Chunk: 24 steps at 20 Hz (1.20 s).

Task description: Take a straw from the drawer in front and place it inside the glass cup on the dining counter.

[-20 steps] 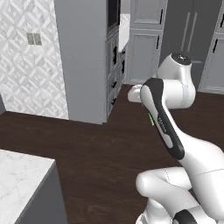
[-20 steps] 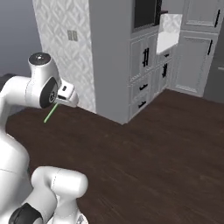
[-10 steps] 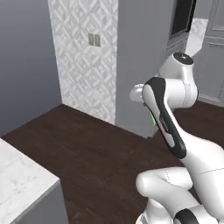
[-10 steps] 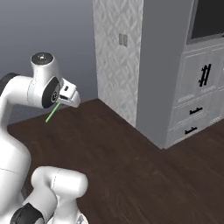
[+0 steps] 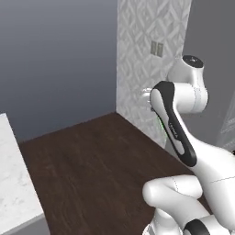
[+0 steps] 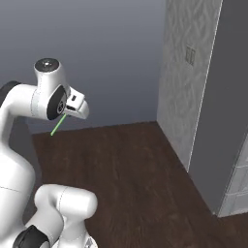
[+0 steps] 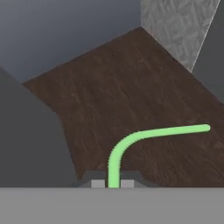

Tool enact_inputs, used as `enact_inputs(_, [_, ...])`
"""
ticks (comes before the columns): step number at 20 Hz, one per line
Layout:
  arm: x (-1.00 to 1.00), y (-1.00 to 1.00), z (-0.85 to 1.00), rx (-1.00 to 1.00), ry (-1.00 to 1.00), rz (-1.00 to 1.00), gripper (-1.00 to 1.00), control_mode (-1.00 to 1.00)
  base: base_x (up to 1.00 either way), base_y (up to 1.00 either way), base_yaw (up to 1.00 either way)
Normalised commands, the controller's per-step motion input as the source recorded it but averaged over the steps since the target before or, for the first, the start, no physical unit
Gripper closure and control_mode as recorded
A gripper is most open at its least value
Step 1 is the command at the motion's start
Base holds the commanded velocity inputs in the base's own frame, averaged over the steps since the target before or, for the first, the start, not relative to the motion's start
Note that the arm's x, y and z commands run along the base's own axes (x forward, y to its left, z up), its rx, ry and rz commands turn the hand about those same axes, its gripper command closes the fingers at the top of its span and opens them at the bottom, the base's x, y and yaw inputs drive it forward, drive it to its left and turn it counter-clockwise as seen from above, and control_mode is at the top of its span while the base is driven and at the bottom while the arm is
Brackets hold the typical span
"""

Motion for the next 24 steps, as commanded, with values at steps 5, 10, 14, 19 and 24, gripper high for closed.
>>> enact_inputs(5, [0.00,0.00,0.00,0.00,0.00,0.00,1.00,1.00,1.00,-0.47,0.60])
enact_inputs(10, [0.00,0.00,0.00,0.00,0.00,0.00,1.00,1.00,1.00,-0.51,0.58])
enact_inputs(14, [0.00,0.00,0.00,0.00,0.00,0.00,1.00,1.00,1.00,-0.53,0.55])
enact_inputs(19, [0.00,0.00,0.00,0.00,0.00,0.00,1.00,1.00,1.00,-0.49,0.54])
enact_inputs(24, [0.00,0.00,0.00,0.00,0.00,0.00,1.00,1.00,0.99,-0.60,0.49])
